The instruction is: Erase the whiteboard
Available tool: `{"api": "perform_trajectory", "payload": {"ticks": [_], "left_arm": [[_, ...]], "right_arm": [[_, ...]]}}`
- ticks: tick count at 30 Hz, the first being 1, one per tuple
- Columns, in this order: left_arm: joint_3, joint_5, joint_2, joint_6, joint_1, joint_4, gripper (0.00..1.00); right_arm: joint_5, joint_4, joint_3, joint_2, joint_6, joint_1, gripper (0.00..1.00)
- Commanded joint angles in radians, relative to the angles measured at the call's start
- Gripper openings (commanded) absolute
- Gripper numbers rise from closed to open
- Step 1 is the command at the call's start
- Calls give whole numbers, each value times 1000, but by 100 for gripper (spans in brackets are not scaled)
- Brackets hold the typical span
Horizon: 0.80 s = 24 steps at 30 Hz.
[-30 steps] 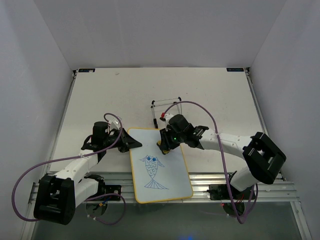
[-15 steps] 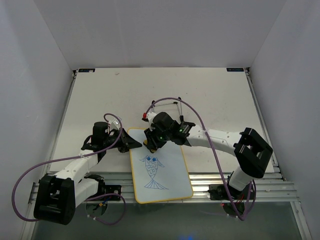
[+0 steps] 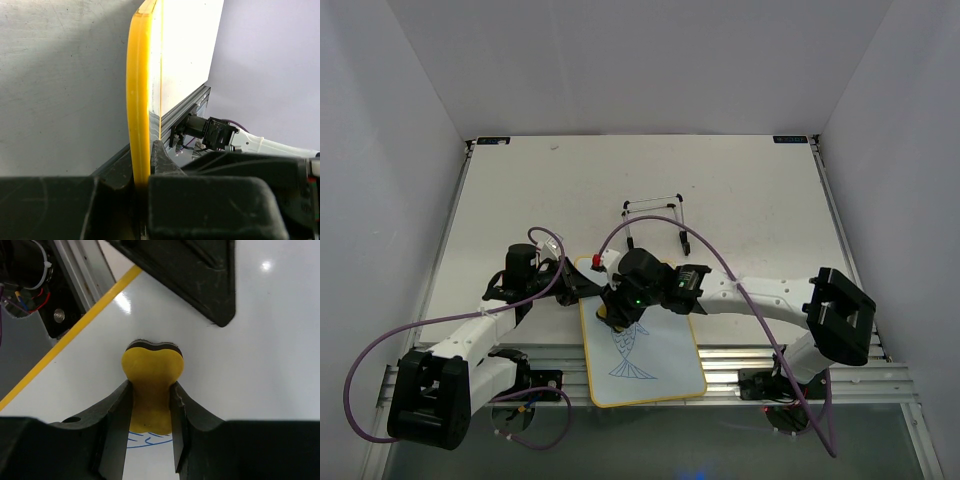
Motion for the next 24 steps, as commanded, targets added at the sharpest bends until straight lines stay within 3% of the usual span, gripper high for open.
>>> {"api": "perform_trajectory", "payload": {"ticks": [1,6,13,24], "left_arm": [[1,-128,-18,96,-14,9,0],[6,-125,-22,93,-15,9,0],[6,-108,-20,102,-15,2,0],[0,-117,-32,101,-14,-2,0]], "right_arm": [[-110,-75,14,25,-3,74,8],[-95,-90,81,68,-20,112,8],[-32,-58,9,36,-2,97,8],[28,-20,-311,-67,98,-141,8]]}}
